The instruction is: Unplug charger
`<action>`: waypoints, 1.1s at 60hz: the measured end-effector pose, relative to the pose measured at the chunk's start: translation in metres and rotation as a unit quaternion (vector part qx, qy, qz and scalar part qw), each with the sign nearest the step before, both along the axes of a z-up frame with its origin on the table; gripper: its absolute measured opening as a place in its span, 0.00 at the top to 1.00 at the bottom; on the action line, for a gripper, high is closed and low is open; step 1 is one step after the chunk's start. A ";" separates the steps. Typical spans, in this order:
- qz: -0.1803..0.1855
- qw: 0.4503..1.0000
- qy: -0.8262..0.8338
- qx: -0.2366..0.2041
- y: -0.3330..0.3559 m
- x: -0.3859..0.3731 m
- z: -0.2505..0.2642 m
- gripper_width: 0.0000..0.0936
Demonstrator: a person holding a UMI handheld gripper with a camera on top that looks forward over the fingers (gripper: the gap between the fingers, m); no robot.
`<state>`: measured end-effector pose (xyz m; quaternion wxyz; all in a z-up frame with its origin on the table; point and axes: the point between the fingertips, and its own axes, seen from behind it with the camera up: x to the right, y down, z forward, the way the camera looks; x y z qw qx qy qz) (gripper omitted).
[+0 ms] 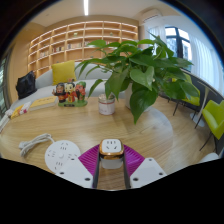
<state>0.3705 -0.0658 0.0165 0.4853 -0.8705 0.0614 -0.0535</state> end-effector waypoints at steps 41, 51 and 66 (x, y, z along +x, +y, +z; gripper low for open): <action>-0.007 0.999 -0.028 0.045 -0.124 -0.024 0.128 0.09; 0.009 0.998 -0.040 0.042 -0.193 -0.058 0.155 0.09; 0.019 0.998 -0.044 0.050 -0.255 -0.091 0.175 0.09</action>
